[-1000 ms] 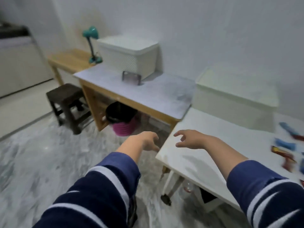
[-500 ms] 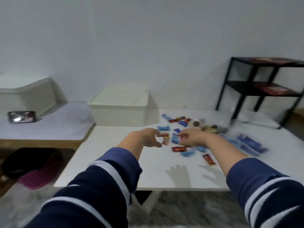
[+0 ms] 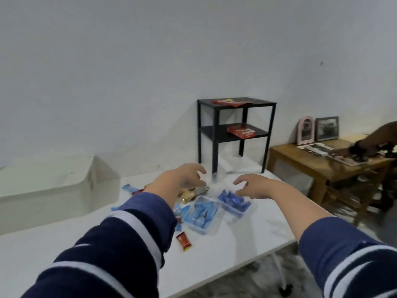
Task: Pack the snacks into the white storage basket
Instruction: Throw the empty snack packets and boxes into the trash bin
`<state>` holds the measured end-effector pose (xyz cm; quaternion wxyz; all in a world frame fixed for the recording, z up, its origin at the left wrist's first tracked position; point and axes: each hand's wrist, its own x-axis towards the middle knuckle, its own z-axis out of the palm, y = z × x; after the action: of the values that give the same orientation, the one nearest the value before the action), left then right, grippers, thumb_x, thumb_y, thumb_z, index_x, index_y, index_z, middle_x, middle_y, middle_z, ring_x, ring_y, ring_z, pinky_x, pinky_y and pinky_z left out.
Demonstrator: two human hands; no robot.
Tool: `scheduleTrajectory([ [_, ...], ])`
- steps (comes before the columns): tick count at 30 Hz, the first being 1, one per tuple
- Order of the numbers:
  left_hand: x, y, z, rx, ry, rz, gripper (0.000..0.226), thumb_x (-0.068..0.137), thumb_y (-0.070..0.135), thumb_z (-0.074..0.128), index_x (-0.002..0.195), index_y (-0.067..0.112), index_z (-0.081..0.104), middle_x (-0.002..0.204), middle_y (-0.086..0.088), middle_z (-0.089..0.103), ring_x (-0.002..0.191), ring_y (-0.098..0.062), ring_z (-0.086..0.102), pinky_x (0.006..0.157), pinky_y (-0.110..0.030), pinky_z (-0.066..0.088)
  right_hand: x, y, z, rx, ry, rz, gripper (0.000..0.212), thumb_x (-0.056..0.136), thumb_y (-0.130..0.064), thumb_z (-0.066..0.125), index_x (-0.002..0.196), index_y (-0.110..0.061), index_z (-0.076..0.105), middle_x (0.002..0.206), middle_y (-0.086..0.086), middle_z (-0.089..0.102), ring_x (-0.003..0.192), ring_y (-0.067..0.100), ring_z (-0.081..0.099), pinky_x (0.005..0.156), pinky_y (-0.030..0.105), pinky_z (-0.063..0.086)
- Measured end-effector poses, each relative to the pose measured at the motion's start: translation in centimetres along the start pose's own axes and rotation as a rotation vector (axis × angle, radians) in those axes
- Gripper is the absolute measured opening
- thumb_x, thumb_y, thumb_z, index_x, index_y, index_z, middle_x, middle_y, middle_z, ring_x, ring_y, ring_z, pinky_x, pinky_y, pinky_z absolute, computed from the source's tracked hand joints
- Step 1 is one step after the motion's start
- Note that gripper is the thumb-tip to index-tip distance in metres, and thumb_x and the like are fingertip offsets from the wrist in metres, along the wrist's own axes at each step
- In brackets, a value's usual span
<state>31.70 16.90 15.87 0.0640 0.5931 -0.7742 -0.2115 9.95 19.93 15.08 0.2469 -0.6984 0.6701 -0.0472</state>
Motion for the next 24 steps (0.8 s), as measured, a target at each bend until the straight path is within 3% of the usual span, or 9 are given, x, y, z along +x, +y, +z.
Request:
scheduleTrajectory([
  [3,5.4,2.8,-1.8,0.016,0.059,0.086,0.046,0.091,0.032,0.06,0.135,0.023,0.049,0.131,-0.002,0.057,0.12,-0.021,0.053,0.102,-0.031,0.041,3.1,2.3,-3.4,-0.006,0.054,0.015,0.046,0.092,-0.035,0.058,0.136,-0.026,0.048,0.142,0.002,0.046,0.121,0.023,0.051,0.092,0.027,0.04],
  [9,16.8,6.6,-6.1,0.018,0.231,0.225,0.034,0.093,0.025,0.057,0.127,0.03,0.057,0.139,-0.004,0.047,0.128,-0.023,0.045,0.108,-0.035,0.037,10.9,5.2,-8.4,0.019,0.117,0.016,0.042,0.093,-0.034,0.058,0.133,-0.028,0.05,0.141,0.001,0.049,0.128,0.021,0.047,0.107,0.034,0.037],
  [13,23.3,8.5,-8.1,0.063,0.39,0.286,0.03,0.094,0.022,0.056,0.122,0.032,0.061,0.146,-0.003,0.037,0.139,-0.025,0.03,0.115,-0.041,0.027,16.2,7.0,-11.1,0.054,0.169,-0.012,0.041,0.093,-0.033,0.058,0.133,-0.027,0.05,0.14,0.001,0.05,0.125,0.022,0.049,0.104,0.032,0.039],
  [18,29.3,9.9,-8.7,0.157,0.433,0.286,0.039,0.094,0.02,0.055,0.129,0.035,0.055,0.156,-0.003,0.022,0.147,-0.025,0.01,0.118,-0.047,0.021,22.4,9.4,-13.6,0.059,0.226,-0.029,0.044,0.093,-0.034,0.058,0.135,-0.028,0.048,0.14,0.003,0.048,0.123,0.021,0.05,0.096,0.026,0.04],
  [24,36.5,10.9,-8.0,0.262,0.65,0.349,0.041,0.093,0.016,0.055,0.129,0.035,0.056,0.156,-0.003,0.022,0.146,-0.026,0.017,0.118,-0.048,0.022,31.5,12.3,-16.2,-0.052,0.352,-0.069,0.057,0.09,-0.046,0.055,0.143,-0.032,0.036,0.144,0.008,0.038,0.131,0.032,0.035,0.106,0.044,0.039],
])
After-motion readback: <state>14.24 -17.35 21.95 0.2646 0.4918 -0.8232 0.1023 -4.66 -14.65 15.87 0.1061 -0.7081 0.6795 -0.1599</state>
